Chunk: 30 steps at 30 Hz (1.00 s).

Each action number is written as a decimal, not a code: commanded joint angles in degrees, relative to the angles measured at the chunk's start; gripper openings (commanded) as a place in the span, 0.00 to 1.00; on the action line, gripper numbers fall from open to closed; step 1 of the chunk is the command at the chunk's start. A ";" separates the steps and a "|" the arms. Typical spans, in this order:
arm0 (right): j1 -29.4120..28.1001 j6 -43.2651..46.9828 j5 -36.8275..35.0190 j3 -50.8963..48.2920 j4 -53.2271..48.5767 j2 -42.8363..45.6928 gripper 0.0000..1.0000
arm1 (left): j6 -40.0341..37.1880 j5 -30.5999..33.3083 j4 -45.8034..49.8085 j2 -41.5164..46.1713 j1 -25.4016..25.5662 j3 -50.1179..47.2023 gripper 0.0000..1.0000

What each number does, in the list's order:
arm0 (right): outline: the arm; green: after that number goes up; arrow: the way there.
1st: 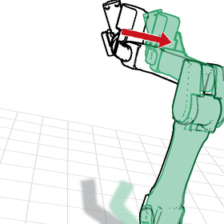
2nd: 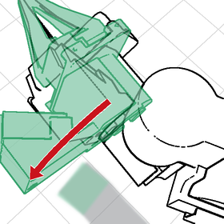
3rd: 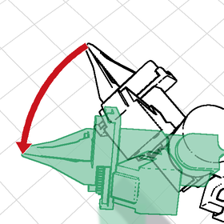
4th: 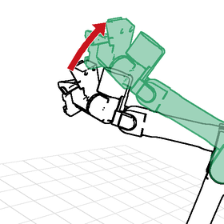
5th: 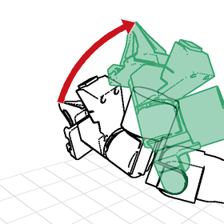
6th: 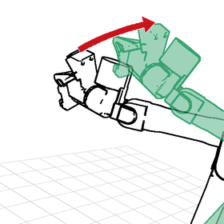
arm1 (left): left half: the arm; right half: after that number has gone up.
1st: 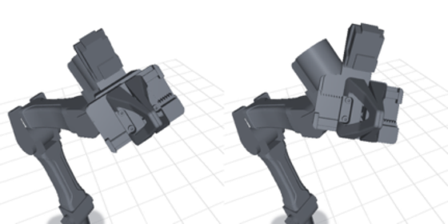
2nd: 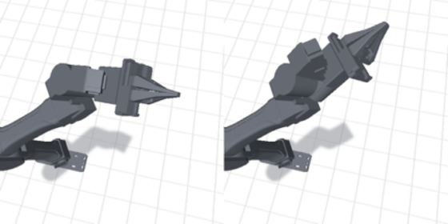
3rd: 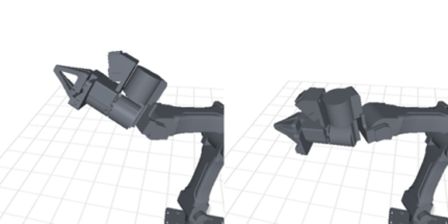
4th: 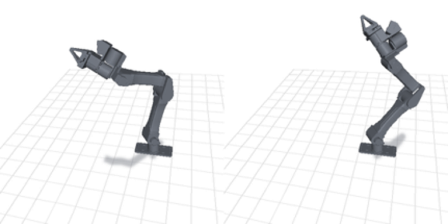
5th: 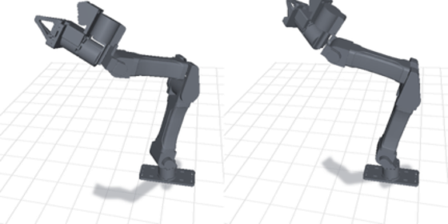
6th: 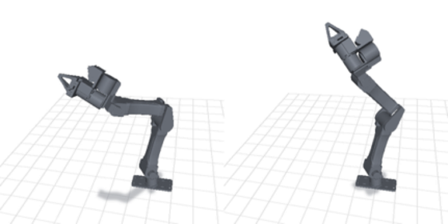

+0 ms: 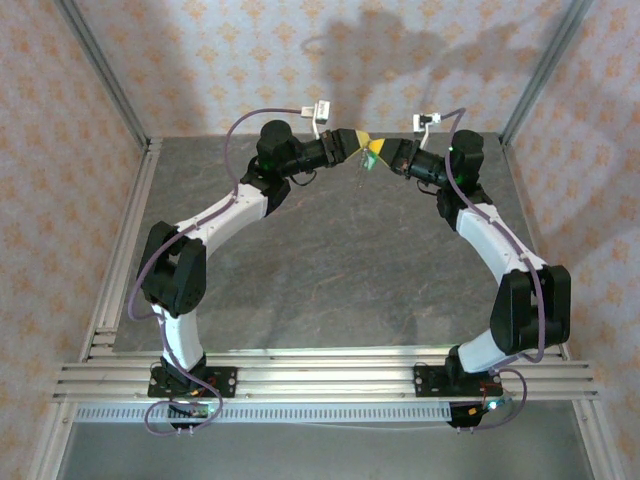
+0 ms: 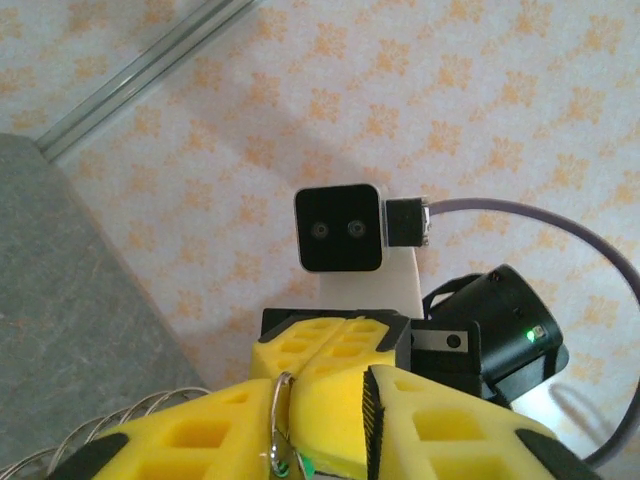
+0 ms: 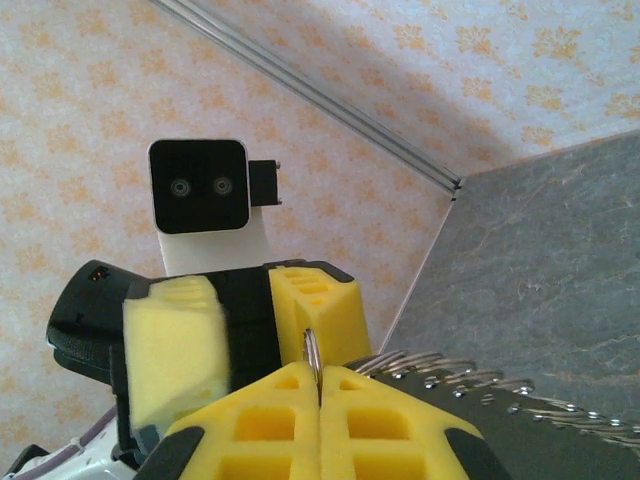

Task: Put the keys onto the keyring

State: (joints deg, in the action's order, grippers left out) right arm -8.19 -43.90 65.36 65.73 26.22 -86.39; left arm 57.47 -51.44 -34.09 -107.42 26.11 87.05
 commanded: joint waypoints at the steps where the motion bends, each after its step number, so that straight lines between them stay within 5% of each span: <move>1: 0.63 3.08 3.17 2.10 -1.61 0.77 0.00 | 0.31 -2.59 -2.57 -0.81 -1.01 3.45 0.31; 30: 0.98 5.58 3.90 3.26 -4.42 1.38 0.00 | -6.83 -8.76 8.49 -1.45 -1.18 5.24 0.21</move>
State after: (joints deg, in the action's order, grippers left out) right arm -7.66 -39.72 68.20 66.76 20.12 -86.39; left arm 52.34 -58.26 -26.09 -109.03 24.38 91.83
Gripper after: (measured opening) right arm 0.043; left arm 0.214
